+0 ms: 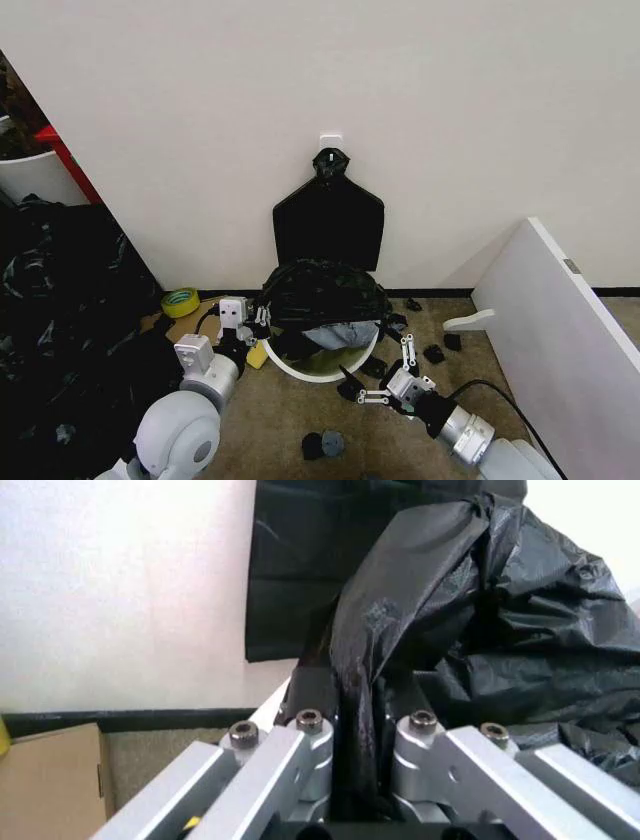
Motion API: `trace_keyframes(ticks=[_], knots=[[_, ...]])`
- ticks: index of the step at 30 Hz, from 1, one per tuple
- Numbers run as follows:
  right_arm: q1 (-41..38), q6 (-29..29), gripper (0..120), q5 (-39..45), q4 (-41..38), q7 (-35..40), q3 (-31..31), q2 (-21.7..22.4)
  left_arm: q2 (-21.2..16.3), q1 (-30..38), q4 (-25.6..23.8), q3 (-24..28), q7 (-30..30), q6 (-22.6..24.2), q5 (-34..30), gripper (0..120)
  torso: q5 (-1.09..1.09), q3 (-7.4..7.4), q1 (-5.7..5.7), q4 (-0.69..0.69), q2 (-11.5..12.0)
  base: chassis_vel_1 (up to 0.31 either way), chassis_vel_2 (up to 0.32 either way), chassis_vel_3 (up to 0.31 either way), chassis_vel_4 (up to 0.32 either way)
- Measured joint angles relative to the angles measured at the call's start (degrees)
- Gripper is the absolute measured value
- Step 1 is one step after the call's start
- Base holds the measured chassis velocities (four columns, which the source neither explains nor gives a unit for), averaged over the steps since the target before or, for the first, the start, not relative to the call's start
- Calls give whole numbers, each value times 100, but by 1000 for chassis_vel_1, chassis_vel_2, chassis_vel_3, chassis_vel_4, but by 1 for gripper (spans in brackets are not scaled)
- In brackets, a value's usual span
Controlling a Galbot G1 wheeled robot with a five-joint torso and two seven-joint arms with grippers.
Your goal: Place the garbage bag over the trash bin.
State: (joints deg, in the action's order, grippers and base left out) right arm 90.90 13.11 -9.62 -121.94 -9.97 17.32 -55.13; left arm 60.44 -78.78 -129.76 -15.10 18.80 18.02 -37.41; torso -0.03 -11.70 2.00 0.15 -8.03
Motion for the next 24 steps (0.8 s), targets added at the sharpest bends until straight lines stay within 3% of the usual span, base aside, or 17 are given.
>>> trace_keyframes(ticks=[7,12,13,16,19,24], knots=[[-63,-350,81,-189,-74,562,-137,-103,-14,27,-34,30,-4,12,10,5,-1,0,0,0,0,0,0,0,0],[-135,-529,65,-373,-73,800,-186,-89,16,51,-34,82,-6,30,-9,5,0,0,1,0,0,0,0,0,0],[-140,-533,56,-422,-66,868,-192,-81,30,72,-32,93,-4,61,-46,5,0,0,1,0,0,0,0,0,0],[-140,-421,38,-436,-66,1002,-224,-76,61,103,-15,105,1,93,-87,5,0,0,1,0,0,0,0,0,0],[-155,-302,31,-424,-50,1030,-236,-79,77,109,-2,108,2,96,-89,5,0,0,1,0,0,0,0,0,0],[-145,142,10,-285,41,964,-262,-75,86,131,33,106,5,104,-89,5,0,0,1,0,0,0,0,0,0]])
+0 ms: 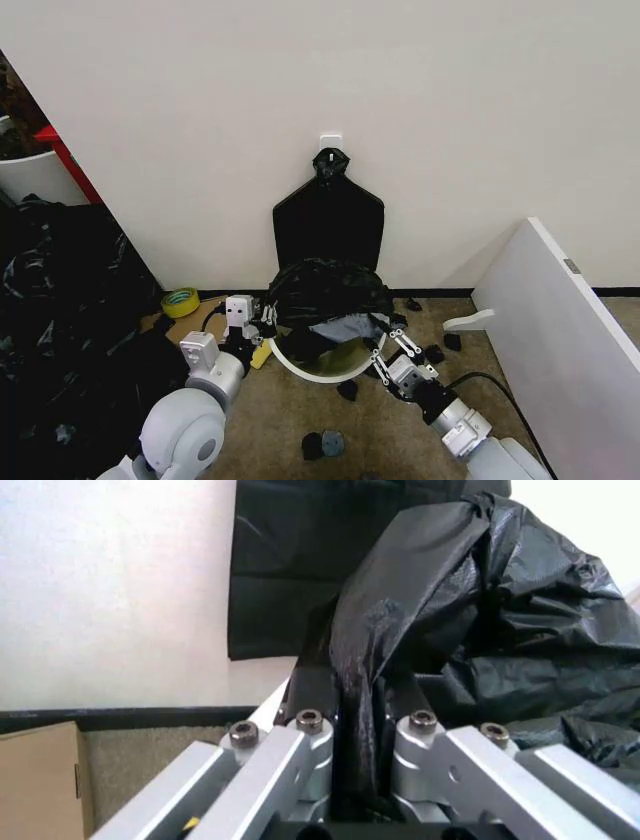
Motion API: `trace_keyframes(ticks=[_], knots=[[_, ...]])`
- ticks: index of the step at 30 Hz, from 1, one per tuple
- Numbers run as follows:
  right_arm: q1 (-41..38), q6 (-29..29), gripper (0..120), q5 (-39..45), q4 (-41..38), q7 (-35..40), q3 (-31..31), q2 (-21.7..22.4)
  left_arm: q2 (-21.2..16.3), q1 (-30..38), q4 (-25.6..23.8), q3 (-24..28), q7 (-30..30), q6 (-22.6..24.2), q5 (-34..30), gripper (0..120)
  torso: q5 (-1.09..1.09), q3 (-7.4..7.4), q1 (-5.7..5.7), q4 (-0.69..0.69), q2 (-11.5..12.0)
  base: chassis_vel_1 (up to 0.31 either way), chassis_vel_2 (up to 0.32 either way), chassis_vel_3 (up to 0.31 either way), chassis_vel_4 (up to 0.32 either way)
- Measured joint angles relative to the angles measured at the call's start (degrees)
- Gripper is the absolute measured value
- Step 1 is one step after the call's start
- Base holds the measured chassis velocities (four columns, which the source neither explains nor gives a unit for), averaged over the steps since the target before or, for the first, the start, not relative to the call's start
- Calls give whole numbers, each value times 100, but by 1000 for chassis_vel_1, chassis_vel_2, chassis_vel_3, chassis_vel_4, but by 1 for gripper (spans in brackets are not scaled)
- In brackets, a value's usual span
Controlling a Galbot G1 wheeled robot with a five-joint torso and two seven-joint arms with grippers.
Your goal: Place the garbage bag over the trash bin.
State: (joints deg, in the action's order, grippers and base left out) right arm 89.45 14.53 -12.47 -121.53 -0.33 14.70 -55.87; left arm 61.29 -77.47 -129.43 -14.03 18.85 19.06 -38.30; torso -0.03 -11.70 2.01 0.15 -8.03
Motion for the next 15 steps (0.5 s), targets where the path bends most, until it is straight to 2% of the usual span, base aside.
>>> trace_keyframes(ticks=[1,4,11,14,15], knots=[[8,132,4,36,53,-48,-2,-3,-2,5,8,-1,0,5,0,5,0,0,0,0,0,0,0,0,0],[11,341,0,103,139,-150,-4,-18,-5,12,29,-3,0,10,0,5,0,0,0,0,0,0,0,0,0],[-38,1130,0,390,440,-450,-86,-67,-4,26,46,-6,4,16,-11,5,0,0,0,0,0,0,0,0,0],[-114,1883,0,694,763,-1138,-60,-100,-6,39,32,-44,26,38,-106,5,-1,0,0,0,0,0,0,0,0],[-141,2139,0,903,907,-1582,-23,-117,-7,46,9,-62,44,61,-167,5,0,0,0,0,0,0,0,0,0]])
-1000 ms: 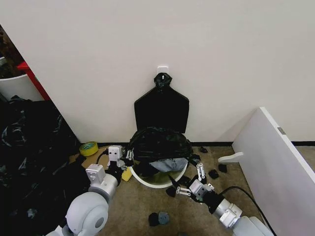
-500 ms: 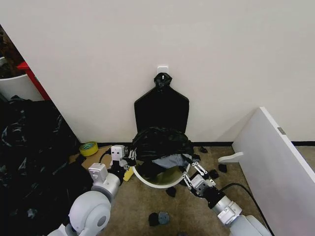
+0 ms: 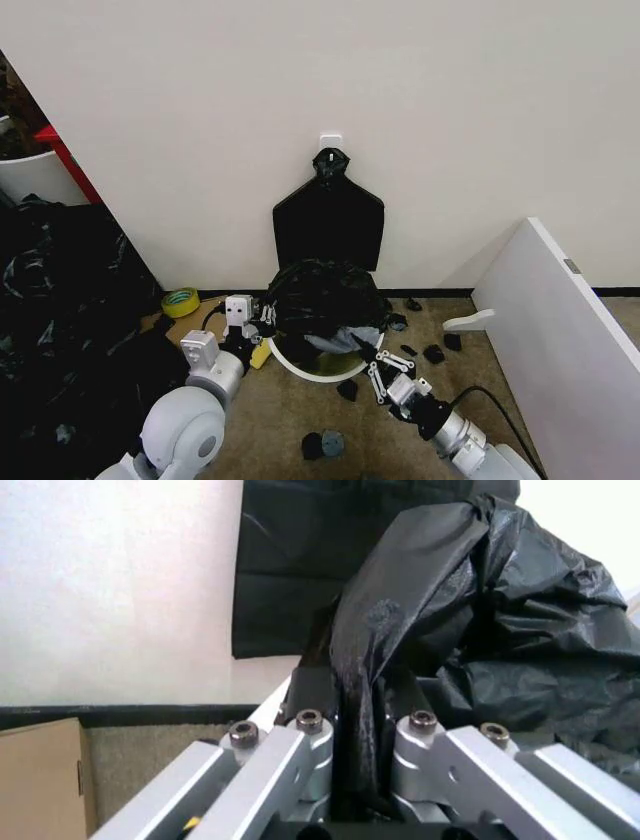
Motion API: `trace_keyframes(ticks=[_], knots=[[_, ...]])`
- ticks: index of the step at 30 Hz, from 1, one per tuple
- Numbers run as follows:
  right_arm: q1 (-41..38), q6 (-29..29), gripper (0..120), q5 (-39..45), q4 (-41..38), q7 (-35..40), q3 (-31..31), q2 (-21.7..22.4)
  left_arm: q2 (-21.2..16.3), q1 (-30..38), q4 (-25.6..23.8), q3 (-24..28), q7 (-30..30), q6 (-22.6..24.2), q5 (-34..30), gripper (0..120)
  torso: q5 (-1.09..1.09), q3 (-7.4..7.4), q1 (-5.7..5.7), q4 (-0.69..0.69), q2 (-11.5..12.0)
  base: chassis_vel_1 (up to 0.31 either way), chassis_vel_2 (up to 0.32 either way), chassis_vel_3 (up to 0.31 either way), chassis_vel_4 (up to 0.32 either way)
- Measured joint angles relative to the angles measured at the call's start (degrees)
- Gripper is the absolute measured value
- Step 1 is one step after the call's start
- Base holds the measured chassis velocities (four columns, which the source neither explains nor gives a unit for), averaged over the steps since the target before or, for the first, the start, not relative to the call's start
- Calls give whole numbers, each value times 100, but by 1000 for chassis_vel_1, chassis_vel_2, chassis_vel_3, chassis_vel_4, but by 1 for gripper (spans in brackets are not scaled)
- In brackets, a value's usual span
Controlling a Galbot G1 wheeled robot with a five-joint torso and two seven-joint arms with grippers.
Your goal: Place the garbage bag over the trash bin.
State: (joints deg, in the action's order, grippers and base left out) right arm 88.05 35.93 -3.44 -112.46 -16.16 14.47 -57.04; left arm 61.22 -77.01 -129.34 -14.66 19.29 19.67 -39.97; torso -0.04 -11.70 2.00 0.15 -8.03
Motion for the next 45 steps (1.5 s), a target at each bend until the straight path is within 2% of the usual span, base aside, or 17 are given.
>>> trace_keyframes(ticks=[2,6,9,14,16,18,22,25,26,27,31,34,36,41,42,44,45], knots=[[-10,122,0,107,71,-244,15,-8,-1,5,-13,-12,11,13,-35,5,0,0,0,1,0,0,0,0,0],[-54,518,0,558,426,-1374,30,-91,8,6,-82,-41,41,46,-112,5,0,0,0,1,0,0,0,0,0],[-103,651,0,602,629,-1840,38,-161,21,-15,-198,-80,66,87,-197,5,0,0,0,1,0,0,0,0,0],[-156,822,0,230,826,-1924,59,-255,45,-24,-401,-233,159,200,-527,5,0,0,0,1,0,0,0,0,0],[-210,918,0,-199,941,-1690,77,-338,66,-21,-533,-331,260,328,-834,5,0,0,0,1,0,0,0,0,0],[-227,926,0,-379,974,-1544,85,-369,69,-21,-554,-343,277,348,-878,5,0,0,0,0,0,0,0,0,0],[-379,944,0,-1678,1202,-501,176,-564,109,-69,-675,-372,349,430,-1031,5,1,0,0,0,0,0,0,0,0],[-487,927,0,-2373,1367,-2,246,-663,152,-95,-750,-368,392,485,-1111,5,0,0,0,0,0,0,0,0,0],[-487,927,0,-2373,1367,-2,246,-663,152,-95,-750,-368,392,485,-1111,5,0,0,0,0,0,0,0,0,0],[-600,908,0,-2890,1516,382,320,-751,186,-121,-822,-352,424,539,-1171,5,0,0,0,0,0,0,0,0,0],[-764,640,0,-3349,1786,1222,371,-820,201,-173,-884,-336,439,559,-1172,5,0,0,0,-1,0,0,0,0,0],[-765,523,0,-3339,1830,1470,348,-786,200,-178,-883,-343,439,555,-1163,5,0,0,0,0,0,0,0,0,0],[-711,341,8,-2957,1844,1654,277,-658,187,-171,-802,-371,420,474,-1125,5,1,0,0,0,0,0,0,0,0],[-506,214,26,-1053,1717,1262,191,-276,168,-144,-493,-354,290,92,-758,5,0,0,0,0,0,0,0,0,0],[-506,214,26,-1053,1717,1262,191,-276,168,-144,-493,-354,290,92,-758,5,0,0,0,0,0,0,0,0,0],[-386,105,37,-460,1664,1280,218,-93,169,-120,-399,-345,267,23,-718,5,-1,0,0,-1,0,0,0,0,0],[-293,-131,40,-353,1602,1459,265,2,170,-109,-363,-343,255,-3,-704,5,-1,0,0,0,0,0,0,0,0]])
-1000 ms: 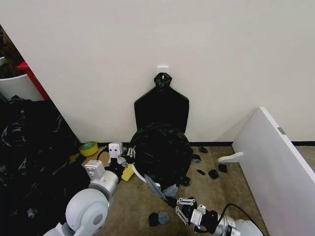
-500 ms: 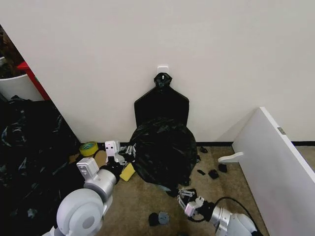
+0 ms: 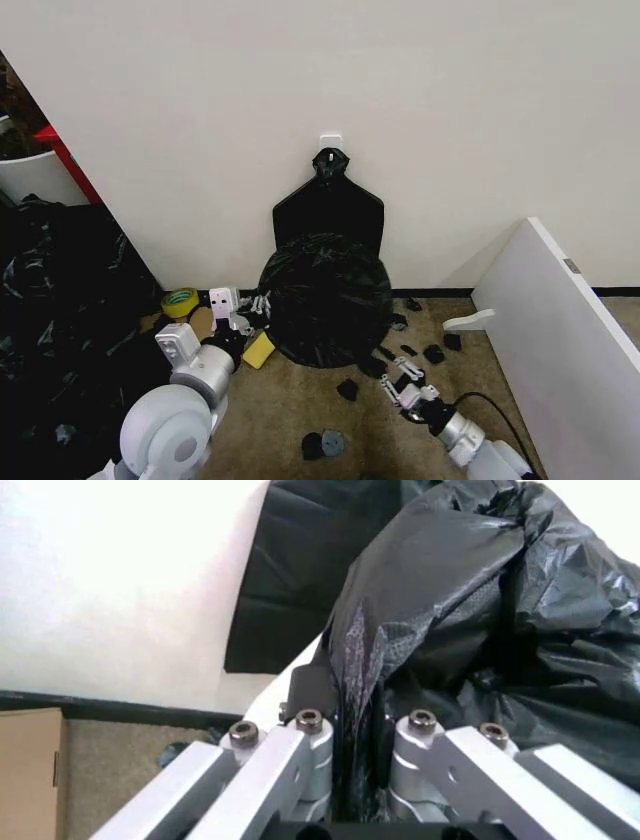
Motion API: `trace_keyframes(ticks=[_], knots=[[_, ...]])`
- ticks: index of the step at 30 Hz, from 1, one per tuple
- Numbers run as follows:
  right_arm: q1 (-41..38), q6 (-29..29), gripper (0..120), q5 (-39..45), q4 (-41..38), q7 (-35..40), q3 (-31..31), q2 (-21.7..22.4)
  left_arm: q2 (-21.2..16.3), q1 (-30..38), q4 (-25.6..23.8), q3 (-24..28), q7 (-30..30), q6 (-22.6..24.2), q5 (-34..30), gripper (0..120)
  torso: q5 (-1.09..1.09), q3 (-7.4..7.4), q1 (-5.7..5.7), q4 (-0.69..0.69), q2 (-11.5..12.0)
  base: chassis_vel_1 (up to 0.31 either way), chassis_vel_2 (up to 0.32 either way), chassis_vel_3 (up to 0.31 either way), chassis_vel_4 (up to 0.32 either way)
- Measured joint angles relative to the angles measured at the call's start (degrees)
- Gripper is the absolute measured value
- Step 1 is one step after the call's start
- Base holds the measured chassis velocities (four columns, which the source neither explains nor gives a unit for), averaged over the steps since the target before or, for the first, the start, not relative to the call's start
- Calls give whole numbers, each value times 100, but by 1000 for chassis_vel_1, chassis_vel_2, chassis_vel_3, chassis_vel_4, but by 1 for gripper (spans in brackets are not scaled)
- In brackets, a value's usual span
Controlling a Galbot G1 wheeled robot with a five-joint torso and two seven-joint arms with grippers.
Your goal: Place the garbage bag over the trash bin.
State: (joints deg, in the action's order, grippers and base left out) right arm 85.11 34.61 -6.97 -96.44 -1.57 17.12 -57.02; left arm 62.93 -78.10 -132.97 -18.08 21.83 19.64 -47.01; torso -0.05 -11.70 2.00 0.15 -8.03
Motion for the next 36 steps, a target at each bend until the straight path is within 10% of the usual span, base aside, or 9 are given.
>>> trace_keyframes(ticks=[4,12,18,23,36], knots=[[341,-1533,58,346,-420,1572,58,262,3,9,96,51,-47,-108,142,5,0,0,0,2,0,0,0,0,0],[431,-2790,82,2073,-2174,2866,-35,187,72,-205,317,316,-380,-613,1120,5,2,0,0,-3,0,0,0,0,0],[536,-3096,61,2567,-3757,2762,-296,203,221,-308,360,438,-561,-851,1416,5,3,0,0,1,0,0,0,0,0],[332,-4559,44,4352,-4713,3280,-666,287,224,-366,537,486,-968,-1468,1908,5,3,1,0,0,0,0,0,0,0],[-193,-5746,0,5125,-4742,3919,-890,107,546,-280,1347,1051,-1606,-2449,3433,5,2,0,0,0,0,0,0,0,0]])
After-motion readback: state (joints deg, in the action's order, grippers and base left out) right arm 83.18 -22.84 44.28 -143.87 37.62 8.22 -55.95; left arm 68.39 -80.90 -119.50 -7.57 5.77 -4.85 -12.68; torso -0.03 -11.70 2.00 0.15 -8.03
